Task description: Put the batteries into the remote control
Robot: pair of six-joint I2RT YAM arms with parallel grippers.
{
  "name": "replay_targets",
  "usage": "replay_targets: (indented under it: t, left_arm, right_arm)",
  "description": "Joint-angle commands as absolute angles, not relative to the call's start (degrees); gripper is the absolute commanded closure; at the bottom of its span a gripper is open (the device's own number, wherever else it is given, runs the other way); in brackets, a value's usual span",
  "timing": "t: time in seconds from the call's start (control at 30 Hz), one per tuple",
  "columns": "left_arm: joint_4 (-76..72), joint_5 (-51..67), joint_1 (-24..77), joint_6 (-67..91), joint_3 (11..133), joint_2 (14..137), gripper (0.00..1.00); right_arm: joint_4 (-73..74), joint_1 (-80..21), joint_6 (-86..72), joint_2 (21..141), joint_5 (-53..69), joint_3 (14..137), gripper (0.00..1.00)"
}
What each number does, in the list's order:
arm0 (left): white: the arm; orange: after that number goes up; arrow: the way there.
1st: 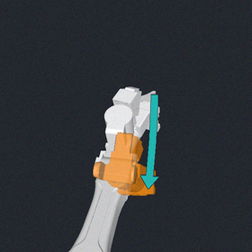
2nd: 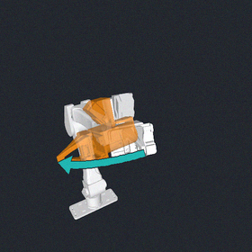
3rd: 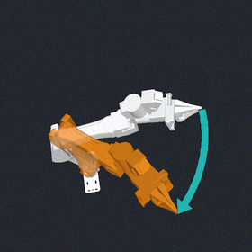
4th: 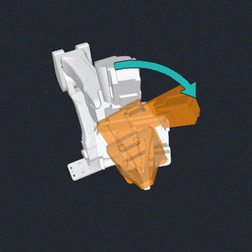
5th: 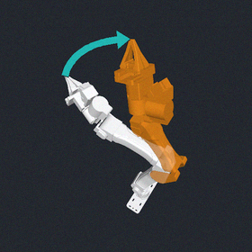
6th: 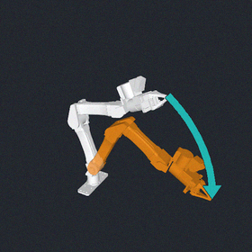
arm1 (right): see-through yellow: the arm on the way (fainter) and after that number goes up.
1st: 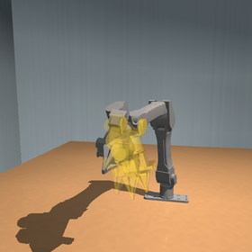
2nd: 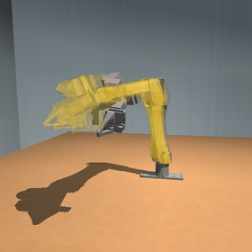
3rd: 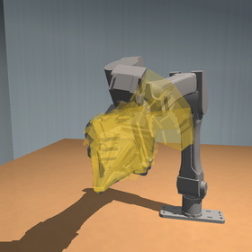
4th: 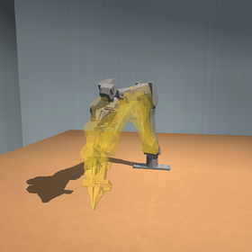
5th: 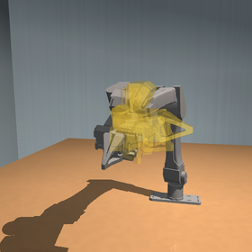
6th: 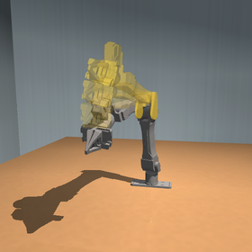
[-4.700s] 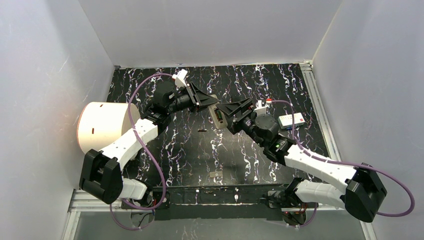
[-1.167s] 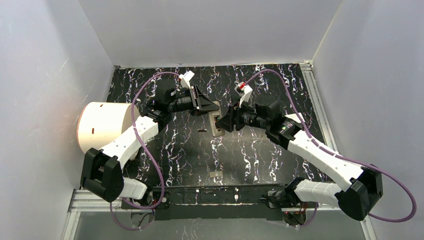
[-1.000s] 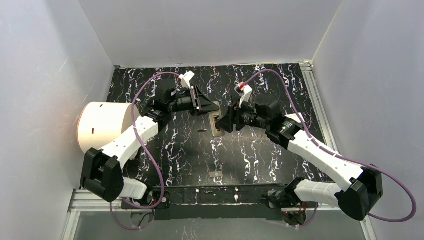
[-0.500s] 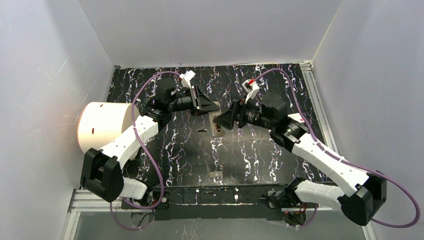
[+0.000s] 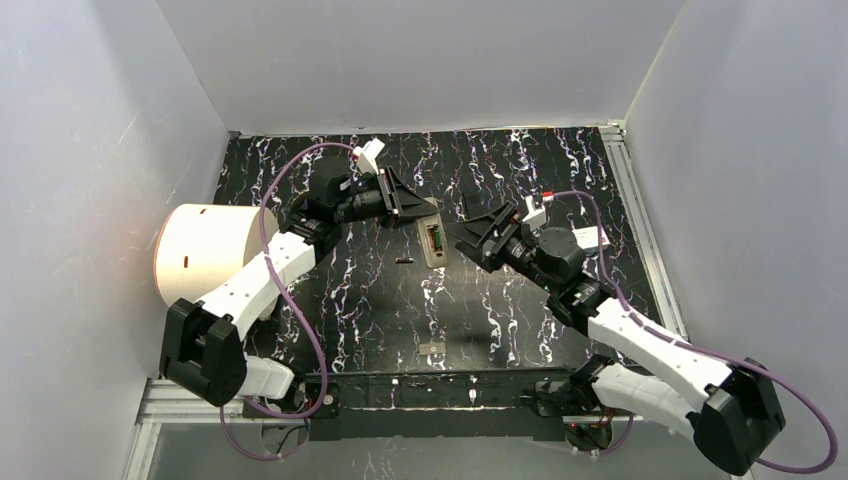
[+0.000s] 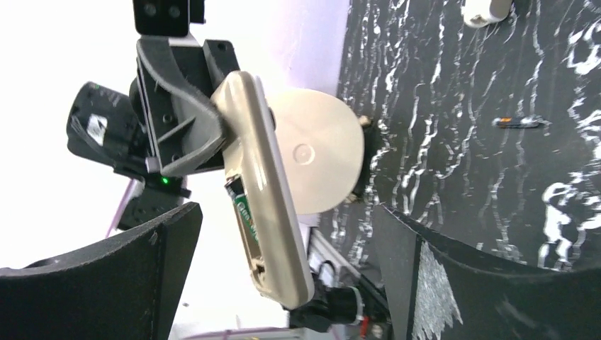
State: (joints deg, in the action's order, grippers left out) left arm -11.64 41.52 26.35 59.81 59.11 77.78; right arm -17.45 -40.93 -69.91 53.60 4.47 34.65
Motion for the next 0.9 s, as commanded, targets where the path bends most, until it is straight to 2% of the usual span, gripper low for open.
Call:
replay_targets:
  t: [0.0,0.17,0.4,0.5,0.67,0.87]
  left_arm:
    - [-12.6,40.8,26.3,61.4,60.5,74.6,1.0]
    - [-13.6,40.7,26.3,61.9,60.0,74.9,1.0]
    - [-14.2,41.0,26.3,61.3,59.7,74.5,1.0]
    - [-14.9,41.1,26.3,60.7,59.4,74.2,1.0]
    - [-16.1,41.9,26.3,60.4,59.0,74.0,1.0]
    - [-18.4,42.6,26.3,60.6,58.5,74.6,1.0]
  right_arm:
    - [-39.1,-40.7,-85.2,57.9,5.8,32.3,0.01]
    - [-45.7,-40.8,-88.7,61.1,8.0,32.5,0.01]
    - [-44.9,-40.9,-89.6,63.0,9.6,34.5,0.01]
    - [-44.1,-40.8,-89.0,64.2,10.8,34.9,0.06]
    - [-46.0,-40.8,-88.9,64.9,11.5,34.2,0.19]
    - [-48.7,-40.8,-91.4,67.0,13.1,34.5,0.21]
